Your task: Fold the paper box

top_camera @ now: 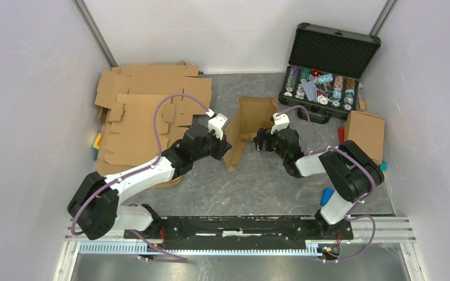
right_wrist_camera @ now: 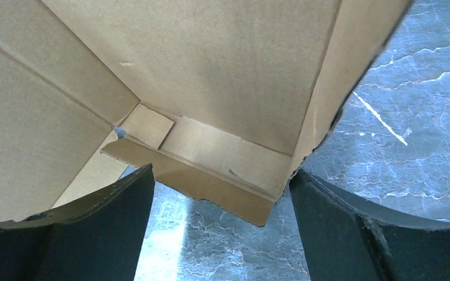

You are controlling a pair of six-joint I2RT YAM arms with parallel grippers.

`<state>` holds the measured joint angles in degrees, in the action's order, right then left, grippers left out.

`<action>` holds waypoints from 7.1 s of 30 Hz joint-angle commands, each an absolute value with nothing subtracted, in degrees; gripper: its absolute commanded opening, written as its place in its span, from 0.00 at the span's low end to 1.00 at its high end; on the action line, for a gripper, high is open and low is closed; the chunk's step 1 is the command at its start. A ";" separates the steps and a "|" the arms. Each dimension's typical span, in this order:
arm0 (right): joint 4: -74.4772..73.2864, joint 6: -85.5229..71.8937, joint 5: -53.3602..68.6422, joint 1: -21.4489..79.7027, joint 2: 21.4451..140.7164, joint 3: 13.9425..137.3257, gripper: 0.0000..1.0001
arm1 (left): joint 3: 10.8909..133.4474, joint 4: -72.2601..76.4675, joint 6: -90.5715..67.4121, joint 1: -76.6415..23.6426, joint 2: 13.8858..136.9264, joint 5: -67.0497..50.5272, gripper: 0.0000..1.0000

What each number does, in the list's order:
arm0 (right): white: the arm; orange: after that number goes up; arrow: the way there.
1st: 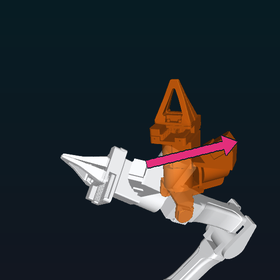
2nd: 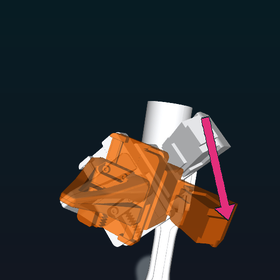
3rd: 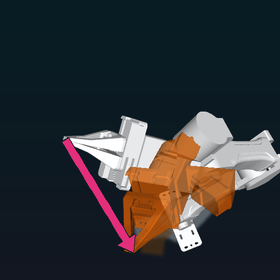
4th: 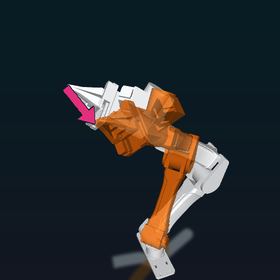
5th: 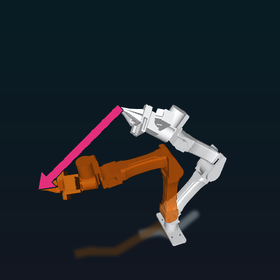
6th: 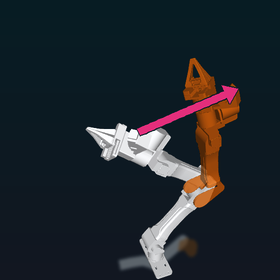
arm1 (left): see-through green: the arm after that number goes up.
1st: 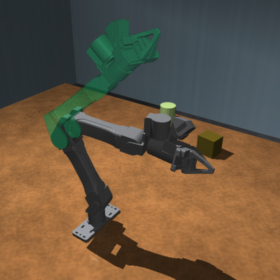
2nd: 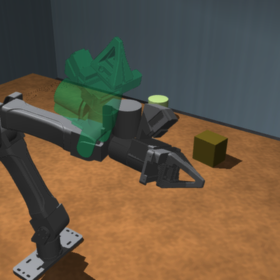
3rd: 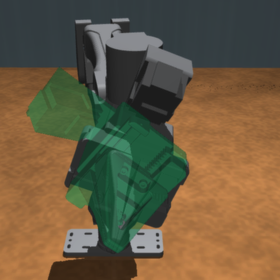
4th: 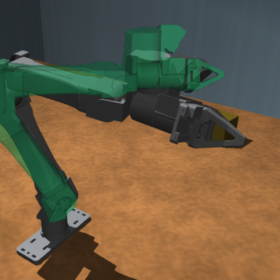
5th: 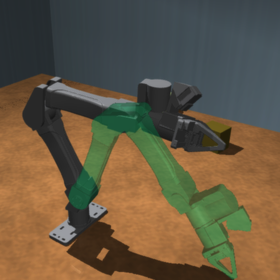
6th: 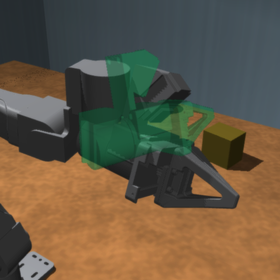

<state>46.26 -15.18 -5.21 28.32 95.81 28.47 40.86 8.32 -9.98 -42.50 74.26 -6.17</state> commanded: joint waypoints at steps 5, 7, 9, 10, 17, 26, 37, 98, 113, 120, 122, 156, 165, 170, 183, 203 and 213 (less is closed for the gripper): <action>47.76 -15.76 -5.72 28.41 93.91 28.83 0.73 | 42.21 6.24 -11.60 -43.24 74.66 -8.88 0.17; 47.73 -16.69 -7.79 28.30 94.21 28.24 0.58 | 42.24 6.24 -11.60 -43.24 74.75 -8.88 0.17; 47.73 -17.47 -8.99 28.13 94.64 27.91 0.50 | 42.19 6.24 -11.52 -43.24 74.70 -8.79 0.17; 47.47 -17.36 -9.20 28.13 94.90 28.16 0.49 | 42.19 6.24 -11.51 -43.24 74.67 -8.79 0.17; 39.58 -14.65 -10.71 28.12 96.99 32.72 0.41 | 42.41 6.07 -11.43 -43.14 75.04 -8.82 0.17; 34.39 -11.61 -9.44 28.52 97.85 33.94 0.45 | 42.41 5.98 -11.42 -43.15 74.91 -8.70 0.17; 43.84 -12.21 -3.19 28.55 93.39 29.35 0.78 | 42.34 5.89 -11.34 -43.07 74.71 -8.63 0.17; 78.35 -25.97 41.96 -3.59 106.26 39.94 0.97 | 42.99 2.29 -7.52 -42.10 73.15 -3.58 0.02; 84.91 -22.82 37.00 -0.34 99.21 27.08 0.25 | 39.29 6.49 -8.83 -41.88 69.75 -1.53 0.25; 86.95 -21.77 32.65 2.42 90.08 15.01 0.23 | 36.16 12.50 -10.85 -39.46 69.89 -4.78 0.56; 87.51 -21.83 32.03 3.06 87.49 11.75 0.23 | 35.48 14.40 -11.59 -38.05 70.88 -5.86 0.57; 54.50 -15.16 1.50 23.60 65.52 6.76 0.35 | 23.42 51.68 -18.91 -33.45 74.76 -5.26 0.94; 49.99 -13.37 -7.67 27.99 67.80 11.46 0.46 | 27.92 56.30 -20.47 -30.96 83.17 -13.78 0.19; 52.17 -15.08 -9.75 28.10 66.93 10.74 0.49 | 28.78 57.12 -22.63 -29.64 84.77 -18.80 0.02; 60.79 -14.60 -15.55 28.17 52.76 0.63 0.98 | 26.89 55.62 -16.37 -30.17 81.13 -21.27 0.02; 48.07 -14.67 5.02 14.52 60.13 11.97 0.73 | 18.24 42.83 -7.87 -33.47 61.34 -18.78 0.02; 53.96 -14.90 14.33 11.47 67.72 14.14 0.65 | 18.24 43.07 -7.39 -33.60 61.20 -20.13 0.02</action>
